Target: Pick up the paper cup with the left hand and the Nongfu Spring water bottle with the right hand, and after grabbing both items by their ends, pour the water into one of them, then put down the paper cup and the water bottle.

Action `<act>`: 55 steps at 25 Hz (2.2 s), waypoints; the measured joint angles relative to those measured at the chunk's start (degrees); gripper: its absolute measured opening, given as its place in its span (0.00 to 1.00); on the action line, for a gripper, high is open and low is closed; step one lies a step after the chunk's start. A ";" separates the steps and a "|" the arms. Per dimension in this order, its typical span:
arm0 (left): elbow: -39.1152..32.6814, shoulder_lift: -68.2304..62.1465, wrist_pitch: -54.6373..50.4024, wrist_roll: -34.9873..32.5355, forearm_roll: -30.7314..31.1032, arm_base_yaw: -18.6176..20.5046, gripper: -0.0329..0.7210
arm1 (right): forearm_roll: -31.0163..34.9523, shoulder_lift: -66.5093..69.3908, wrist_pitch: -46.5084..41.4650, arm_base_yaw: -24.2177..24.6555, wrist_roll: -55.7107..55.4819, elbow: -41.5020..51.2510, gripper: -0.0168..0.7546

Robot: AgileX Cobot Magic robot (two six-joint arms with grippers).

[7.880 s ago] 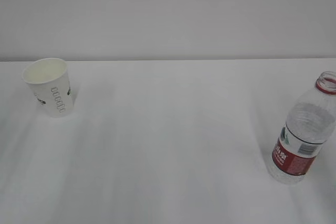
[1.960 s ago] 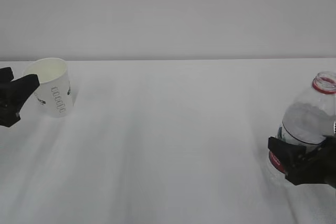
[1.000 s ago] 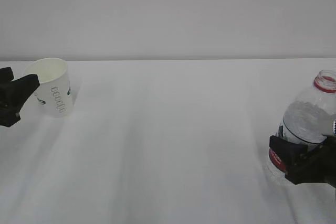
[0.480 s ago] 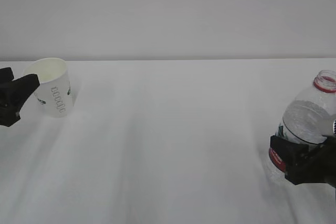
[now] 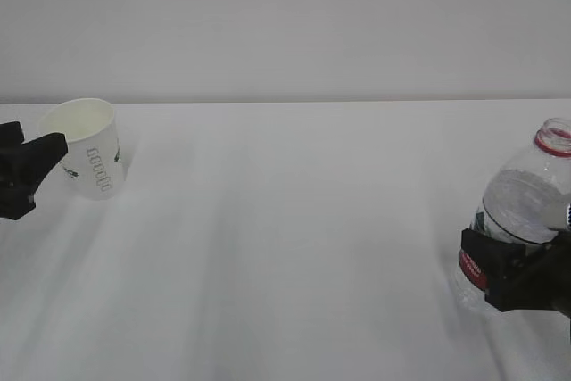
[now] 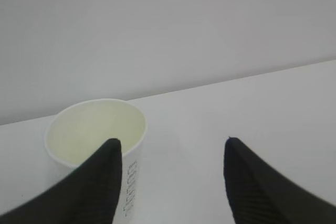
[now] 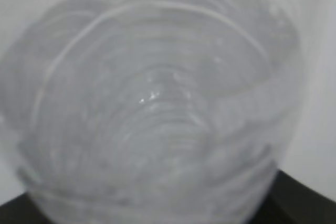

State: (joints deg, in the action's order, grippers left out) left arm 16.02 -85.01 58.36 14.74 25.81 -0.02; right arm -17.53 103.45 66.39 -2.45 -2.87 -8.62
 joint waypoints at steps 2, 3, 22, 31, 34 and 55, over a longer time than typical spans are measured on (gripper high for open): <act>0.00 0.00 -0.03 0.04 0.00 0.00 0.64 | 1.44 0.00 0.00 0.00 0.00 0.00 0.63; 0.00 0.00 -0.03 0.04 0.00 0.00 0.64 | 2.10 0.00 0.00 0.00 0.00 0.00 0.63; 0.00 -0.04 -3.05 0.04 -2.71 0.00 0.64 | 15.69 -7.66 -3.48 0.00 0.00 0.11 0.63; 0.00 -0.55 -3.11 0.04 -4.70 0.00 0.64 | 16.23 -8.90 -4.21 0.00 -1.30 -0.33 0.63; 0.00 -0.59 -2.59 0.04 -4.70 0.00 0.64 | 16.36 -8.90 -6.45 0.00 -1.54 -1.48 0.63; 0.10 -13.90 6.85 0.13 -9.43 0.00 0.75 | 15.65 -8.90 -7.61 0.00 -1.63 -1.96 0.63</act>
State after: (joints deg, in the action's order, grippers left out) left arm 16.12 -98.90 65.22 14.87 16.38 -0.02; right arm -1.87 94.56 58.78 -2.45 -4.49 -10.58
